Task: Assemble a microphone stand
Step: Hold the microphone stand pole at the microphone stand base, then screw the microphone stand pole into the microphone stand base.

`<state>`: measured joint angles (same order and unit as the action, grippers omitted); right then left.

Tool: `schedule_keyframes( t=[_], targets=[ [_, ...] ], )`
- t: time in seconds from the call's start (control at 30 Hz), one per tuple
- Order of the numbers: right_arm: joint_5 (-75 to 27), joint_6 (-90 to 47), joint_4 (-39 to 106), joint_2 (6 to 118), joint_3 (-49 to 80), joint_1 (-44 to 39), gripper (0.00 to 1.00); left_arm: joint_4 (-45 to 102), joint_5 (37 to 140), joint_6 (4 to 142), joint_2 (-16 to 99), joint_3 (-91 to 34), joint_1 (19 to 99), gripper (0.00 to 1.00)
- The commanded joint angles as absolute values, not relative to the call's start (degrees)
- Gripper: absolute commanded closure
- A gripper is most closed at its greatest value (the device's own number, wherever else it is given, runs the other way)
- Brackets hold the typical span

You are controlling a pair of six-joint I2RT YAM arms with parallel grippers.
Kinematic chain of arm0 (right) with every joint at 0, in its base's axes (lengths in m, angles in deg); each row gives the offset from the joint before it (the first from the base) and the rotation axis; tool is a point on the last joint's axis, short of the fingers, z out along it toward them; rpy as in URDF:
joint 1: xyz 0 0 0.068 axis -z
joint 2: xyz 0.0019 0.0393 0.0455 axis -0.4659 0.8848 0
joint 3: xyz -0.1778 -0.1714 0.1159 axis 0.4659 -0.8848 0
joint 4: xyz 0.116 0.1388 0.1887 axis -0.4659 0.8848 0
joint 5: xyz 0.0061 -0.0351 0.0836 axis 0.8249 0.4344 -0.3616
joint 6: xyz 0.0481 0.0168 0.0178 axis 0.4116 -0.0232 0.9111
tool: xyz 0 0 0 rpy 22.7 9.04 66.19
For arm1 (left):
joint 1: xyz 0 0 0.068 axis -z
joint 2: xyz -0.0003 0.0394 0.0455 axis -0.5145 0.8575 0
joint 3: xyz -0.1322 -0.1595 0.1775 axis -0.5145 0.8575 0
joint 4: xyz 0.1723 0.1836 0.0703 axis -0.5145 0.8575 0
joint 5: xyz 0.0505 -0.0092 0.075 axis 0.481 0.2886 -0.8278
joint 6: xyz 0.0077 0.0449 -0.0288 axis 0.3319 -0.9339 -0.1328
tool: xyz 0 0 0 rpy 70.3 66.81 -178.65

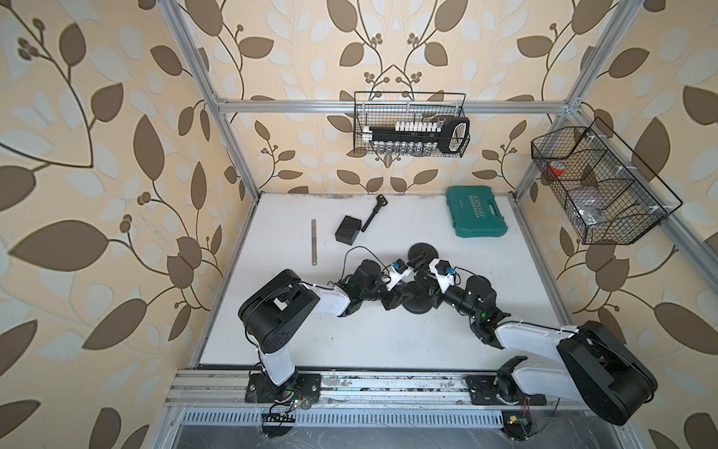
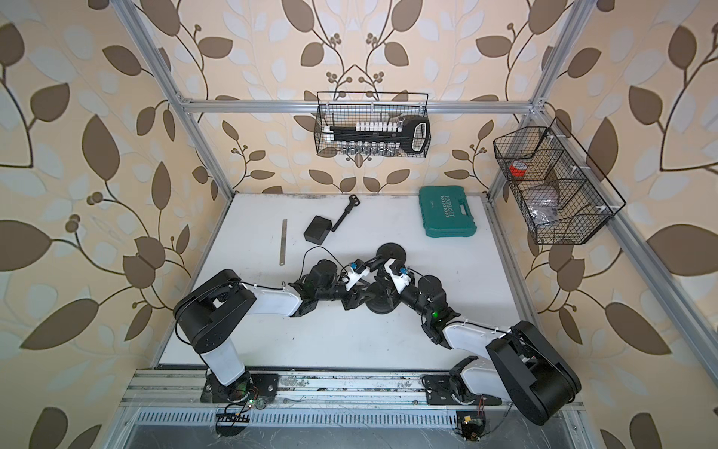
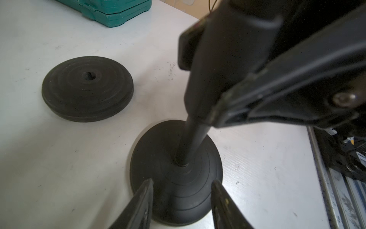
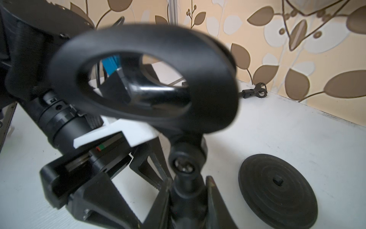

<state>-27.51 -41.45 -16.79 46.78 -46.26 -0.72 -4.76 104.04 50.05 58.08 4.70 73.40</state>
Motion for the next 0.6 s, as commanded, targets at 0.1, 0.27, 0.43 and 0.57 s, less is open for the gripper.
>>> schedule_keyframes(
  t=[0.1,0.27,0.43,0.57],
  targets=[
    [-23.42,-38.64,-15.01,47.26,-47.34,-1.19,1.00,-10.44,100.66,47.51,60.28,2.42,75.68,0.55],
    [-22.38,-37.90,-16.61,46.41,-49.51,-1.24,1.00,-12.04,100.14,47.56,62.52,1.03,76.67,0.59],
    [-22.36,-37.82,-18.26,46.69,-50.64,-1.32,1.00,-14.09,98.25,48.52,64.93,-0.75,77.11,0.65],
    [-22.89,-37.52,-18.09,46.04,-50.40,-1.41,1.00,-15.24,97.34,49.08,65.93,-1.67,77.11,0.66]
  ],
)
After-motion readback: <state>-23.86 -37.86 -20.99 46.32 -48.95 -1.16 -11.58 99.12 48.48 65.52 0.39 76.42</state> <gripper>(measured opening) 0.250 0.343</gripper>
